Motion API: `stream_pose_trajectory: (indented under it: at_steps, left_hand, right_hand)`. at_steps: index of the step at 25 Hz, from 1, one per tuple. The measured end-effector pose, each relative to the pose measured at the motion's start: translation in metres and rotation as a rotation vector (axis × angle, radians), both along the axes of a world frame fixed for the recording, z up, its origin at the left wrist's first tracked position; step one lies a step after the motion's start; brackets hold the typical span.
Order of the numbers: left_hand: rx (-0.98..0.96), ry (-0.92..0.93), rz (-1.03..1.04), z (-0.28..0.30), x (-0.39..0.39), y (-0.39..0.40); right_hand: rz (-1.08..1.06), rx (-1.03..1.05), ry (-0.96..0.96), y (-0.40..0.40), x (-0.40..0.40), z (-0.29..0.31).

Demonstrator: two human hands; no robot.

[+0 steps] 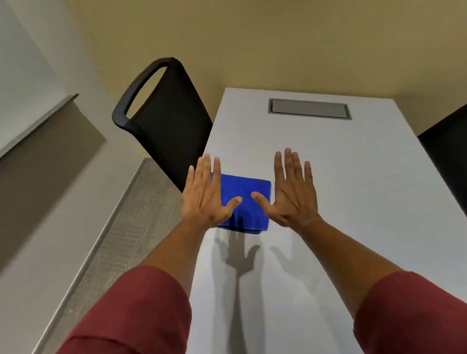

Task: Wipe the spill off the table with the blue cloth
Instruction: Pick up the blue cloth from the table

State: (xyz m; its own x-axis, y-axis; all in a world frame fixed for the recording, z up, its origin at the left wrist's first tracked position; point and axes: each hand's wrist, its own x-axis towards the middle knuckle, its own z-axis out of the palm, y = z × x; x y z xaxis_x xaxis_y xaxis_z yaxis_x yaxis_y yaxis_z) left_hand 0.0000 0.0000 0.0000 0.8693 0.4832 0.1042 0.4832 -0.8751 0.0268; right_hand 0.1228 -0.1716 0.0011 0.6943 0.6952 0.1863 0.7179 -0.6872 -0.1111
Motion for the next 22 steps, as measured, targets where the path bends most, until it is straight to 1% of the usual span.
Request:
stream_pose_trajectory:
  at_steps: [5, 8, 13, 16, 19, 22]
  left_hand:
    - [-0.031, 0.064, -0.054, -0.041, 0.022, 0.040]
    - [-0.071, 0.131, -0.072, -0.064, 0.039, 0.058]
    - [-0.178, 0.113, -0.039, -0.093, 0.069, 0.086]
    - [-0.292, 0.123, -0.014, -0.106, 0.090, 0.106]
    - [-0.354, 0.131, -0.022, -0.118, 0.110, 0.123]
    - [-0.394, 0.134, -0.023, -0.124, 0.126, 0.140]
  right_hand:
    - [-0.054, -0.037, 0.012, 0.033, 0.013, -0.038]
    - [-0.056, -0.053, 0.084, 0.053, 0.028, -0.062]
    - [-0.059, -0.099, 0.225, 0.083, 0.058, -0.094]
    - [-0.075, -0.154, 0.230, 0.097, 0.084, -0.109]
    - [-0.075, -0.232, 0.232, 0.109, 0.106, -0.120]
    - [-0.079, -0.289, 0.327, 0.115, 0.122, -0.121]
